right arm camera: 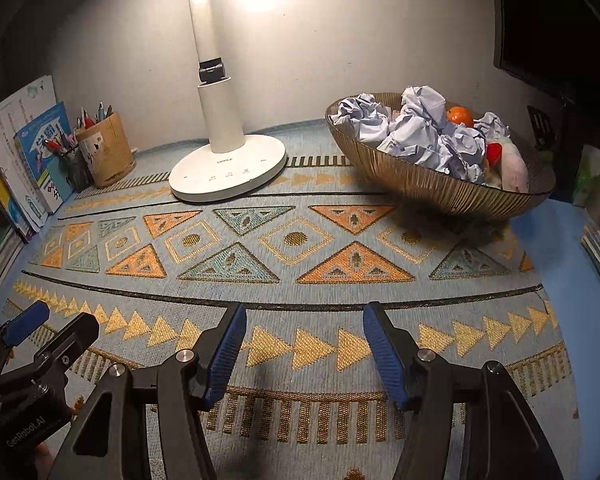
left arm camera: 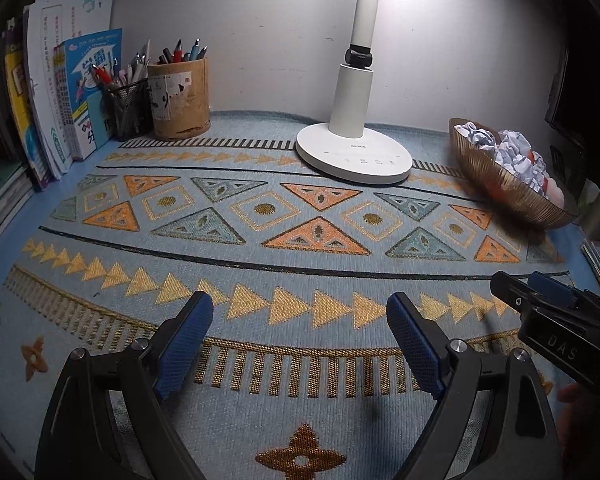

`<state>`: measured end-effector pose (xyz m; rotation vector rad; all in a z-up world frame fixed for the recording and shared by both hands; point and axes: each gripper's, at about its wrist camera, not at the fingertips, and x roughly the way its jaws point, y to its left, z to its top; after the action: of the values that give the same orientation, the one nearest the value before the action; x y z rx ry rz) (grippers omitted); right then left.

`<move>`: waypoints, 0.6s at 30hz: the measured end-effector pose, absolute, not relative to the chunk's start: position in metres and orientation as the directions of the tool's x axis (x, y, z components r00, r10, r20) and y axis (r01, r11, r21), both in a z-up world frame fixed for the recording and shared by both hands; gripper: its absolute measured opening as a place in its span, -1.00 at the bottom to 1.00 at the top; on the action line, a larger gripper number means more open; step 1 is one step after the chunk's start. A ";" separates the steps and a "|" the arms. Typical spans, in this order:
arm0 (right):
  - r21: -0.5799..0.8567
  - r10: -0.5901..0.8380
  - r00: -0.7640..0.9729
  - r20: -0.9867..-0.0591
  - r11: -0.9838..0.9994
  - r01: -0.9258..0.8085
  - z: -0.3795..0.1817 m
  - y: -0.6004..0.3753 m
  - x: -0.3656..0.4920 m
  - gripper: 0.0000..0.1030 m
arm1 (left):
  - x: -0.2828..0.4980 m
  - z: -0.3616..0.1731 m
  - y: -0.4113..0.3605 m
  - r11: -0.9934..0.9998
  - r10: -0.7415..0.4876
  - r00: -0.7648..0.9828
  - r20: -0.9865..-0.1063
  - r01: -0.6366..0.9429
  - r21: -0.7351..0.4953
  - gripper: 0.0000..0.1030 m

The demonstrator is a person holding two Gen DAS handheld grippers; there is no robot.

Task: Organize objects

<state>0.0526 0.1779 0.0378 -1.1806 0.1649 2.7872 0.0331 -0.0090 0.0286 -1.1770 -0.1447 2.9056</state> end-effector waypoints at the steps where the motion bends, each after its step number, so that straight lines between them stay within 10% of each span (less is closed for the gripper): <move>1: 0.047 0.066 -0.680 -0.730 -0.988 -0.146 0.035 0.177 0.050 0.15 | 0.032 0.027 -0.012 -0.994 0.041 -0.711 -0.702 0.043 -0.101 0.71; 18: 0.021 0.061 -0.672 -0.738 -0.993 -0.114 0.032 0.170 0.046 0.15 | 0.026 0.019 -0.014 -0.992 0.024 -0.676 -0.737 0.075 -0.101 0.71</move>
<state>0.0461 0.1702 0.0320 -1.2265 0.0988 2.7861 0.0255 -0.0137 0.0186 -1.2755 -0.1953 2.8945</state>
